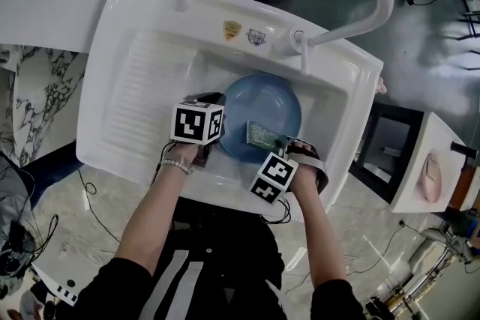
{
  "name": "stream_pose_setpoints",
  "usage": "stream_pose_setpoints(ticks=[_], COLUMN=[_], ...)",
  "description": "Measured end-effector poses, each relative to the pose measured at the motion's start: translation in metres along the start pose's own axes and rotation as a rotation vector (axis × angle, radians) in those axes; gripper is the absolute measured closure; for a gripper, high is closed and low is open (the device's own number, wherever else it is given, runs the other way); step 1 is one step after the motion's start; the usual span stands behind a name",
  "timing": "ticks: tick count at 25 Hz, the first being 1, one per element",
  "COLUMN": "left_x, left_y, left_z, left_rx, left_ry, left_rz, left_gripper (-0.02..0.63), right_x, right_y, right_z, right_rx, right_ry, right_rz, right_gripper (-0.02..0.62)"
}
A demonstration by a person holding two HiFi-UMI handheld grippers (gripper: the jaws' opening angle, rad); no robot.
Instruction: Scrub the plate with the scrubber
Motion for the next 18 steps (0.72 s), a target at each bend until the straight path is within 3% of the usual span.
stream_pose_setpoints(ticks=[6,11,18], left_x=[-0.002,-0.003,-0.008], left_y=[0.001,0.001,-0.001], left_z=[0.001,0.001,0.002], left_rx=[-0.005,-0.012,-0.011], left_ry=[0.001,0.006,0.024], left_rz=[0.001,0.001,0.010], left_gripper=[0.589,0.588,0.588], right_x=[0.008,0.013,0.019], right_y=[0.019,0.028,0.018], right_z=[0.021,0.025,0.018], right_rx=[0.104,0.173,0.108], right_ry=[0.172,0.226,0.265], right_rz=[-0.023,-0.061,-0.153], right_gripper=[0.503,0.503,0.503])
Point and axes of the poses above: the fingertips, and each gripper's own axes: x backward along the fingers, z to its left, y out of its top, the point moved 10 cm from there along x, backward along the fingers, and after that the axes turned 9 degrees about -x, right-handed, at the moved point
